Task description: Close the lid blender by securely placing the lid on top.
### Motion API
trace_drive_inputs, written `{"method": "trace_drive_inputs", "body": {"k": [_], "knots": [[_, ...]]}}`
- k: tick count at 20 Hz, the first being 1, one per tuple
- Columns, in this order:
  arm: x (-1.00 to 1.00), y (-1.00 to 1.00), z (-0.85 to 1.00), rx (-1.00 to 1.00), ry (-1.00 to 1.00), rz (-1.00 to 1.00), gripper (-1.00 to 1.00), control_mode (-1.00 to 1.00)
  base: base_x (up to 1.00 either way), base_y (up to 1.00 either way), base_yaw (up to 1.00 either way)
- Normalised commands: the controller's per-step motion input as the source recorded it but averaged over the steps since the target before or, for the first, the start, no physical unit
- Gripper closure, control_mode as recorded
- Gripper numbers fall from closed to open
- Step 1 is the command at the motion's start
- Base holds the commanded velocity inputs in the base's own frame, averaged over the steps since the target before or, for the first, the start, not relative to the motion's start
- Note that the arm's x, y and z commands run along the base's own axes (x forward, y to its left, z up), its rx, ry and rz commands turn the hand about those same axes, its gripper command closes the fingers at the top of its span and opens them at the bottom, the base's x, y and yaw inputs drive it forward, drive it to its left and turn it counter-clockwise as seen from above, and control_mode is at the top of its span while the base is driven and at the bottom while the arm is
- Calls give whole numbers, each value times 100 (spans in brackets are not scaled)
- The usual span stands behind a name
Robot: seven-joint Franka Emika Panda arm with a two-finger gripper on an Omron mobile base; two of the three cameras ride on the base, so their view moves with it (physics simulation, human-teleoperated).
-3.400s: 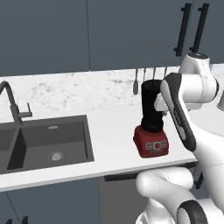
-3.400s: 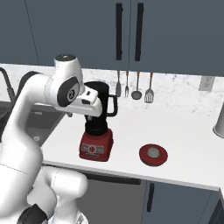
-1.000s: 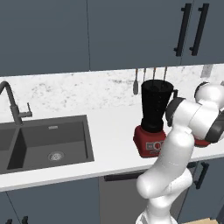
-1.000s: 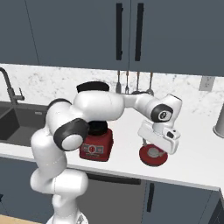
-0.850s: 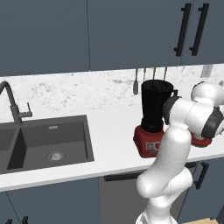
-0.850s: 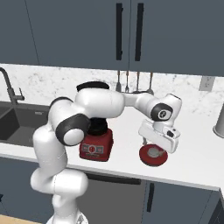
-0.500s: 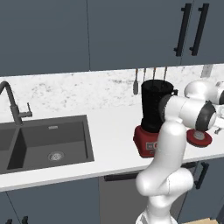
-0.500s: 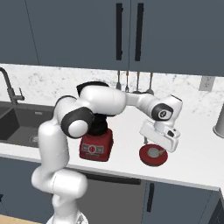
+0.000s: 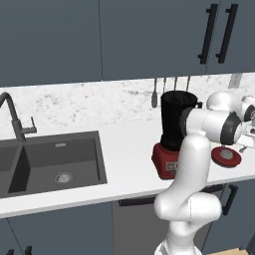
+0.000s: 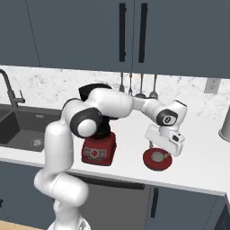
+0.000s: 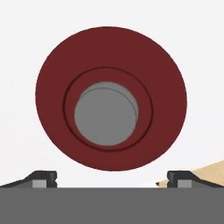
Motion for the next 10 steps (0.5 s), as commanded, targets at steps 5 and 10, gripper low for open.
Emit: {"method": "trace_drive_inputs", "body": {"k": [5,10], "knots": [[15,0,-25,-4,0,0,-100,-100,0,0,0],[0,0,-18,-2,0,0,-100,-100,0,0,0]]}}
